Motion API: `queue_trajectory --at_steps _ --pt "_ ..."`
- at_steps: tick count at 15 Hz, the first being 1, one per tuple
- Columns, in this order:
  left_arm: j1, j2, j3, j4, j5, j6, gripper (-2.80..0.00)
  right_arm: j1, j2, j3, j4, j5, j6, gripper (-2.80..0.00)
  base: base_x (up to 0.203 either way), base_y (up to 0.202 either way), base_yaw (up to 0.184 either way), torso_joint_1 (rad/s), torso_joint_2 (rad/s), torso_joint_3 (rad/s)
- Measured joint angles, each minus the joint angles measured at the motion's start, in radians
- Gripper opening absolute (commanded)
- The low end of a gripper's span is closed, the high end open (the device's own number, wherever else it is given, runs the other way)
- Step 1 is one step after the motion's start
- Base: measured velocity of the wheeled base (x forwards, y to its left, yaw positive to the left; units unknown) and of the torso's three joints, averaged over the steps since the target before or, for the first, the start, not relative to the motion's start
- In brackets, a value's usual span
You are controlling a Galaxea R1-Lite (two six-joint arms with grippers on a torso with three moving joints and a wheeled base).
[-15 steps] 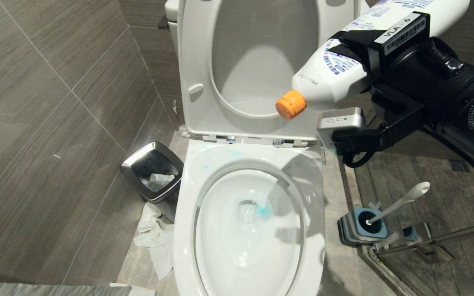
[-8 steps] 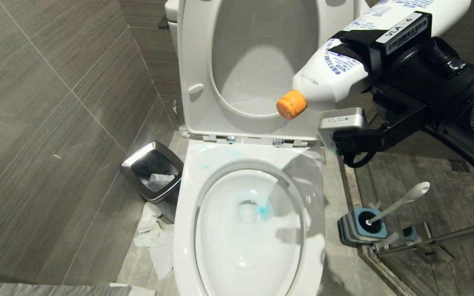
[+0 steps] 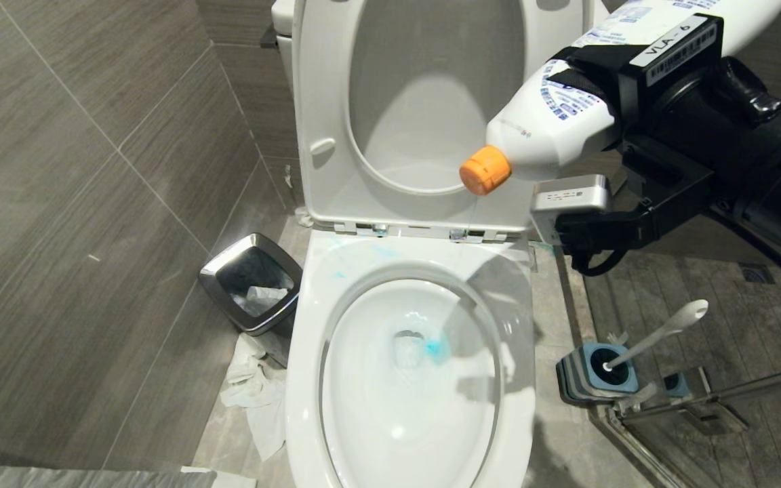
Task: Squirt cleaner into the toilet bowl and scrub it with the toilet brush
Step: Pour in the cleaning agent
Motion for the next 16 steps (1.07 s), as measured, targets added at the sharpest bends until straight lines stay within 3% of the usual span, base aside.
queue_trajectory --at_steps 10,16 --pt "0.000 0.000 0.000 0.000 0.000 0.000 -2.80 0.000 -0.012 0.027 -0.075 -0.043 0.027 -2.80 0.000 0.000 0.000 0.000 0.00 0.000" --pt "0.000 0.000 0.000 0.000 0.000 0.000 -2.80 0.000 0.014 0.028 -0.075 -0.045 0.298 -2.80 0.000 0.000 0.000 0.000 0.00 0.000"
